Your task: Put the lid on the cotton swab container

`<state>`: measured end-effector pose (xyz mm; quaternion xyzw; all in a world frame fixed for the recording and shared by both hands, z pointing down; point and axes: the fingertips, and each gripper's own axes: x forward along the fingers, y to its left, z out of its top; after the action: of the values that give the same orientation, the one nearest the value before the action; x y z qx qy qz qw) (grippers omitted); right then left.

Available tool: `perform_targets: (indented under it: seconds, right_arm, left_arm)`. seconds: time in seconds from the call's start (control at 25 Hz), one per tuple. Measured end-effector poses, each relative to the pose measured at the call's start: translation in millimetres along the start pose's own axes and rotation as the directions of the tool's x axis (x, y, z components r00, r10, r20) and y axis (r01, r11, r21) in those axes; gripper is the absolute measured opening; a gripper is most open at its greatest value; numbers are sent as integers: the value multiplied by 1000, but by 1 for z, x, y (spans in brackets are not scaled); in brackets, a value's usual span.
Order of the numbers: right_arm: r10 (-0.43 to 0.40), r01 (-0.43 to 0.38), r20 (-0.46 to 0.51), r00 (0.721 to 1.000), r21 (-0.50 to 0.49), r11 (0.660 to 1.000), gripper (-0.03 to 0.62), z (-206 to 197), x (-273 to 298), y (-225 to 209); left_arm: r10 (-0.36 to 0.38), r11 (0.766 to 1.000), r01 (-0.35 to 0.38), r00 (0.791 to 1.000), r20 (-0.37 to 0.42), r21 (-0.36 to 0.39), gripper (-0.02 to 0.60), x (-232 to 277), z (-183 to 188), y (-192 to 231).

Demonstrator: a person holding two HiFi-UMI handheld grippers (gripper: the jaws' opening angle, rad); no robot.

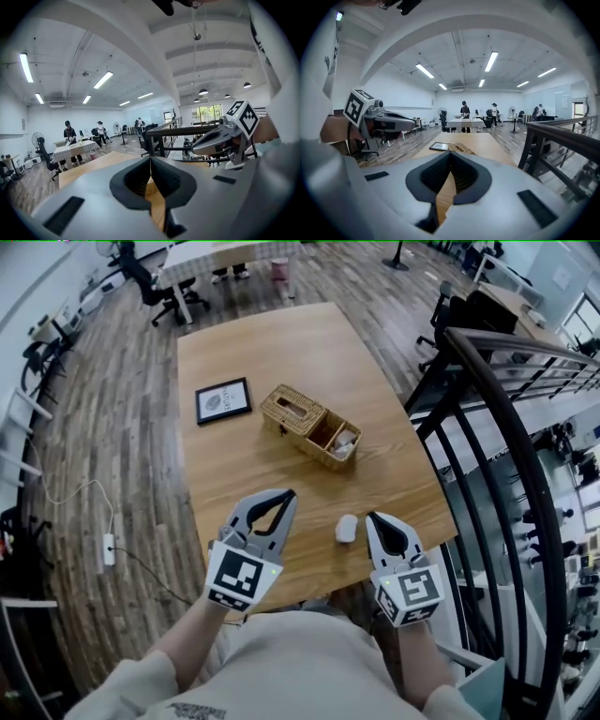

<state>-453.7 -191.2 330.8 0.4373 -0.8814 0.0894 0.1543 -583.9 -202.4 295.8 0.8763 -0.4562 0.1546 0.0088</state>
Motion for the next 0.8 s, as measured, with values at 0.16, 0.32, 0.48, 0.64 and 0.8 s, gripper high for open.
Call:
perform_targets:
  seconds: [0.16,0.32,0.48,0.64,0.8]
  right_arm:
    - [-8,8,66,998,9,1000,26,41,-22,6]
    - [-17,16,179,984,10,1000,26,85,-44,11]
    - [-8,26,257,966,-65,998,26,121,-66,18]
    - [-4,42,291,957,-123,992,26,141,-78,23]
    - [24,15,285,958,-133,991,26,142,-76,26]
  left_arm:
    - [14,1000,-15,994,110,7,23,-17,40,4]
    - [26,999,-31,983,179,27,23,-31,69,5]
    - [61,998,-65,975,212,13,23,-45,86,9]
    - [73,996,-80,975,209,26,23,-51,89,11]
    - [78,996,-86,975,208,29,23,-51,88,13]
